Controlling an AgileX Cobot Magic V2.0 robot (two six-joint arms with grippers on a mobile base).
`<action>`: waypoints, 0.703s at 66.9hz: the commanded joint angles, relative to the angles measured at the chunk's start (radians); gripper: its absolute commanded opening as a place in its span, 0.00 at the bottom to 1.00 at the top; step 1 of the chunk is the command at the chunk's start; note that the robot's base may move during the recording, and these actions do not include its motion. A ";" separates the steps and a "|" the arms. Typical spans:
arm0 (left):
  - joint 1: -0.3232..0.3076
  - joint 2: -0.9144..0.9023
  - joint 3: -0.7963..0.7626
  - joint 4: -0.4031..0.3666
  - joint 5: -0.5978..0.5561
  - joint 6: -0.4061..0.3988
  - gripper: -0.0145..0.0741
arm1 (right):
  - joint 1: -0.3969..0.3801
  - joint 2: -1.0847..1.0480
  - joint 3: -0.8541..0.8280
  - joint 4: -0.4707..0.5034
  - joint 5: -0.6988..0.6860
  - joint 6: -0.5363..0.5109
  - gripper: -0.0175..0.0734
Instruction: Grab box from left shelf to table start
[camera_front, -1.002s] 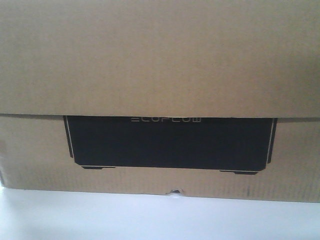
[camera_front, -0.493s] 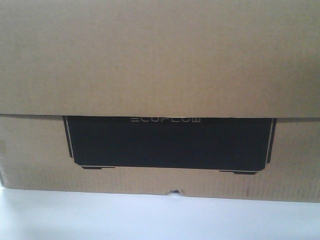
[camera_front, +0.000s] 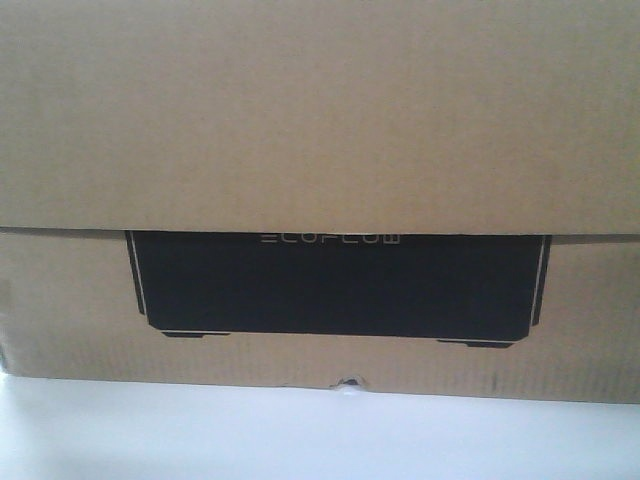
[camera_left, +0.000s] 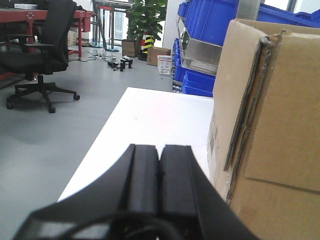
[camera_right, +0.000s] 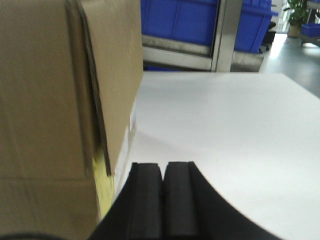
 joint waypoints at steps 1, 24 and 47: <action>0.001 -0.014 -0.004 -0.001 -0.089 -0.001 0.05 | -0.004 -0.008 0.012 -0.008 -0.111 0.005 0.26; 0.001 -0.014 -0.004 -0.001 -0.089 -0.001 0.05 | -0.004 -0.008 0.012 -0.011 -0.103 0.005 0.26; 0.001 -0.014 -0.004 -0.001 -0.089 -0.001 0.05 | -0.004 -0.008 0.012 -0.011 -0.103 0.005 0.26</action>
